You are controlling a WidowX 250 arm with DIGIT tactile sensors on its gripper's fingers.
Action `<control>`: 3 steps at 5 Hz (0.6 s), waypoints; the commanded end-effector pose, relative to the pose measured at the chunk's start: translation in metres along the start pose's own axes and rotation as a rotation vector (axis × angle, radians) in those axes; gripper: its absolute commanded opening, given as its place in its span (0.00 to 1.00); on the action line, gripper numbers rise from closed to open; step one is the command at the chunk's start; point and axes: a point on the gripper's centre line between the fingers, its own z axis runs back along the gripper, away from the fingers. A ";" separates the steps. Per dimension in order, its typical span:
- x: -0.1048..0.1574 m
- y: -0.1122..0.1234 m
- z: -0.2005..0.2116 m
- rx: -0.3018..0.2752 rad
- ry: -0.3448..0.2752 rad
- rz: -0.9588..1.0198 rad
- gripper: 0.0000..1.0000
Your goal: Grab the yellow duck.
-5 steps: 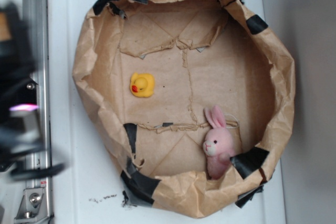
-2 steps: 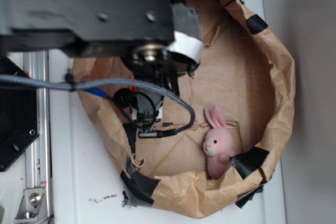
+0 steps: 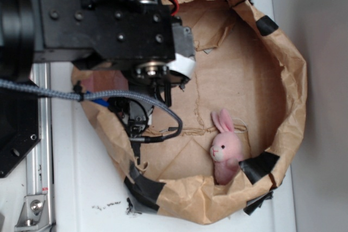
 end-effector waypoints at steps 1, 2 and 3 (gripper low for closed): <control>0.000 0.004 0.006 0.008 -0.032 0.016 1.00; 0.000 0.004 0.006 0.008 -0.032 0.016 1.00; -0.003 0.024 0.005 0.076 -0.158 0.039 1.00</control>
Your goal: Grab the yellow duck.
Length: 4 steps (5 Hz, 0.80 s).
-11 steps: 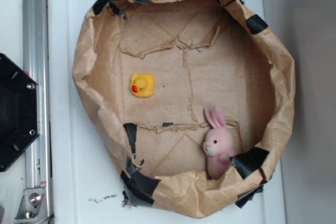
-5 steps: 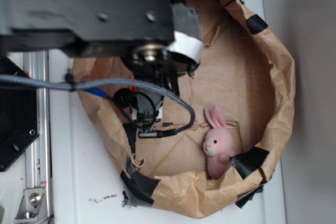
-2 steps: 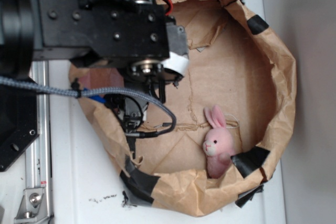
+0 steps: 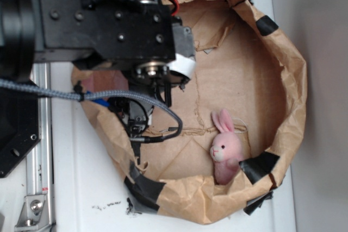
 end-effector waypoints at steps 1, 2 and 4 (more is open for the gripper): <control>0.000 0.028 -0.005 0.072 -0.112 0.013 1.00; 0.004 0.026 -0.018 0.064 -0.089 0.008 1.00; 0.021 -0.004 -0.061 -0.005 0.006 -0.093 1.00</control>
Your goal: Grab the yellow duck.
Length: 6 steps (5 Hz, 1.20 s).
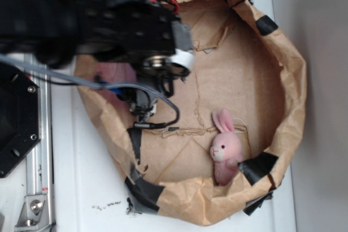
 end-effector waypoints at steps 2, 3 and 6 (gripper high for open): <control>0.013 -0.056 -0.002 -0.046 -0.040 -0.155 1.00; 0.012 -0.051 -0.003 -0.045 -0.043 -0.121 0.00; 0.018 -0.032 0.048 -0.003 -0.173 -0.086 0.00</control>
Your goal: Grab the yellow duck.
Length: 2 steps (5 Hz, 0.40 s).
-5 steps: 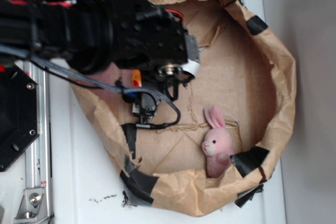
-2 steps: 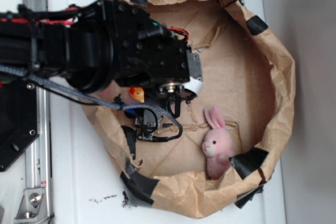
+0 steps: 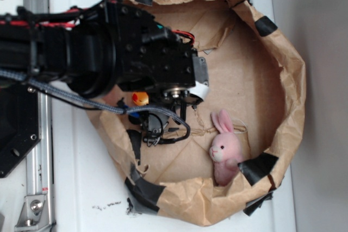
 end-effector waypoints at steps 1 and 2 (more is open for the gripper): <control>0.019 0.011 0.108 0.088 -0.316 0.031 0.00; 0.027 0.009 0.158 0.079 -0.369 0.021 0.00</control>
